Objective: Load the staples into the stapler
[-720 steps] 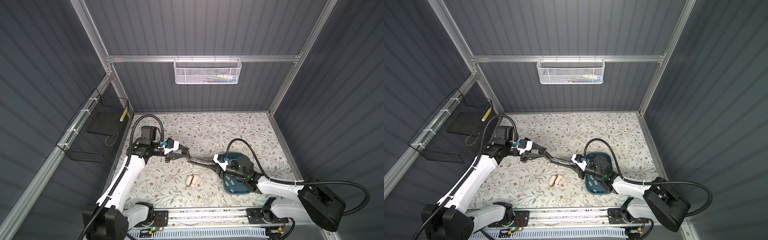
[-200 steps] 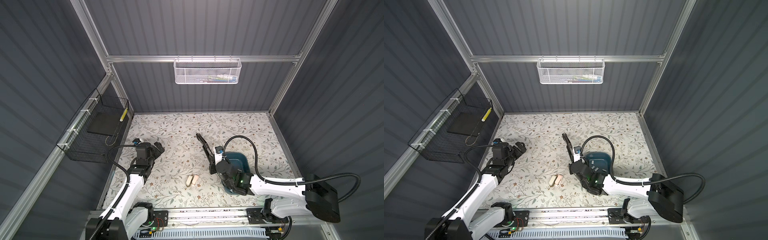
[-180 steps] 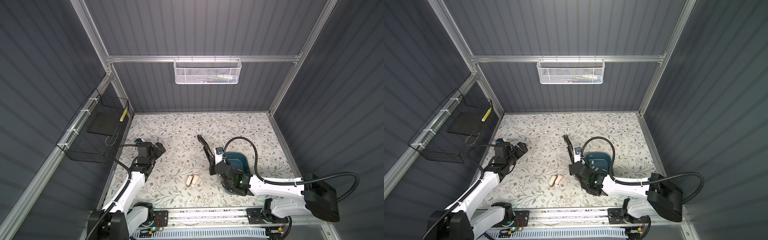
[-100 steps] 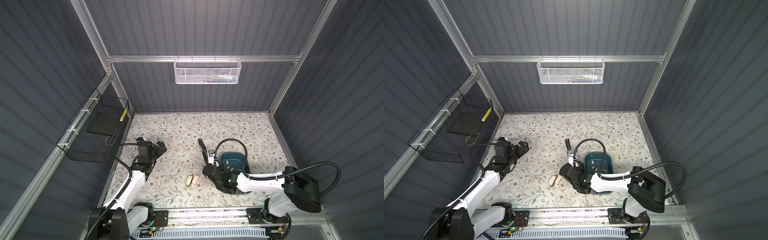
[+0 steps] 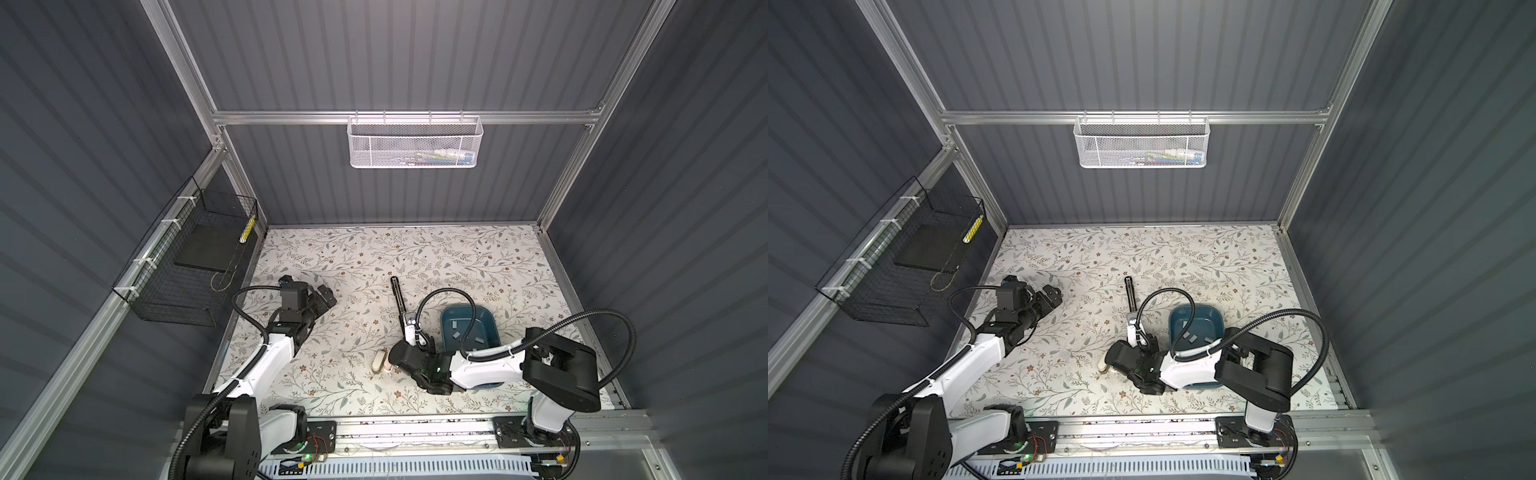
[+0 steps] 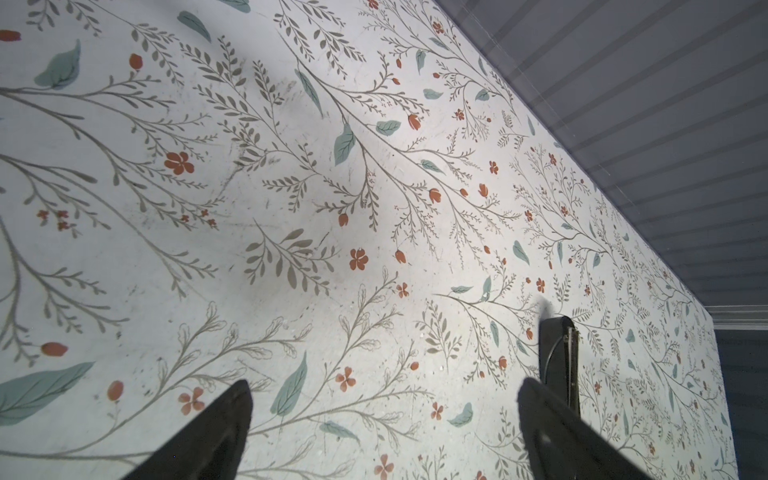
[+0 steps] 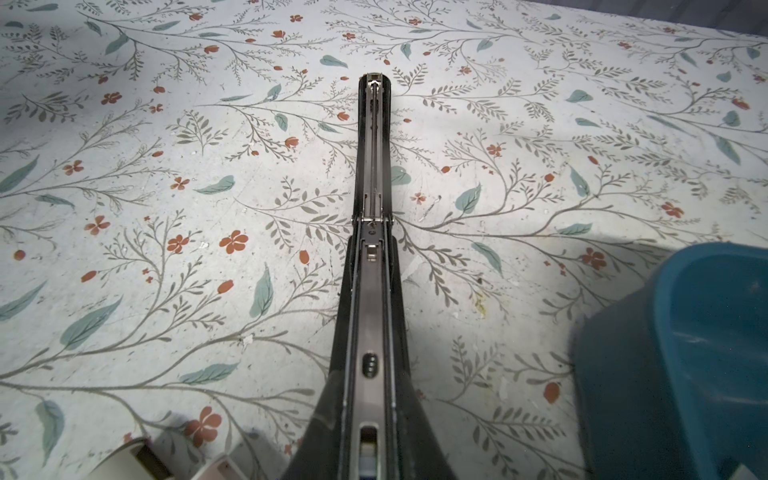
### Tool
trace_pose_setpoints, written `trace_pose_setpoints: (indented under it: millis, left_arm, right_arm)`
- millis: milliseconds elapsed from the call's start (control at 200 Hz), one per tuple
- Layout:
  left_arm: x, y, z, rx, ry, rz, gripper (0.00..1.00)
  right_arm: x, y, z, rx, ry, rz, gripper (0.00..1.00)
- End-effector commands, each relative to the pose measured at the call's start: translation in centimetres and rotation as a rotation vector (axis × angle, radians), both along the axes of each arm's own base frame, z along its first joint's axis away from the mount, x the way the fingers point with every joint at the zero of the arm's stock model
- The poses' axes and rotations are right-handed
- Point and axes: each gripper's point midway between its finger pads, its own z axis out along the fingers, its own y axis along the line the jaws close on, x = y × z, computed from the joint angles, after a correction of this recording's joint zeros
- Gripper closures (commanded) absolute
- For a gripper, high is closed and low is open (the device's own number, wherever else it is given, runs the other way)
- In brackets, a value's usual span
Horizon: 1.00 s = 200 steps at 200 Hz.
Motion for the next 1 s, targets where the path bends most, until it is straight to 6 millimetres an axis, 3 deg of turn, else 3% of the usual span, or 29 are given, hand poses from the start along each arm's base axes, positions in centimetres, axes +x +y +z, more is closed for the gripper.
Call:
trace_pose_setpoints:
  millis: [0,160,335,470,610,821,996]
  left_arm:
    - [0.7,-0.4,0.6,0.002,-0.003,-0.029,0.00]
    - [0.8,-0.3,0.5,0.010,0.006,-0.026,0.00]
    - [0.8,0.0,0.7,0.021,-0.003,-0.017,0.00]
    - [0.7,0.0,0.7,0.027,-0.002,-0.019,0.00]
    - [0.8,-0.1,0.8,0.023,-0.005,-0.022,0.00]
    - [0.7,0.0,1.0,0.027,-0.012,-0.019,0.00]
    - [0.6,0.1,1.2,0.029,-0.018,-0.015,0.00]
  right_arm:
    - [0.5,-0.6,1.3,0.040,-0.085,-0.080,1.00]
    - [0.6,-1.1,1.6,0.014,-0.086,-0.107,1.00]
    - [0.9,-1.5,1.1,-0.018,-0.062,-0.136,0.93]
    - [1.4,-2.2,-0.6,-0.003,-0.035,-0.147,0.86]
    - [1.6,-2.6,-0.8,-0.006,-0.013,-0.160,0.84]
    - [1.8,-2.6,-1.2,-0.010,-0.001,-0.157,0.65]
    - [1.9,-2.4,-1.8,0.007,0.020,-0.154,0.59]
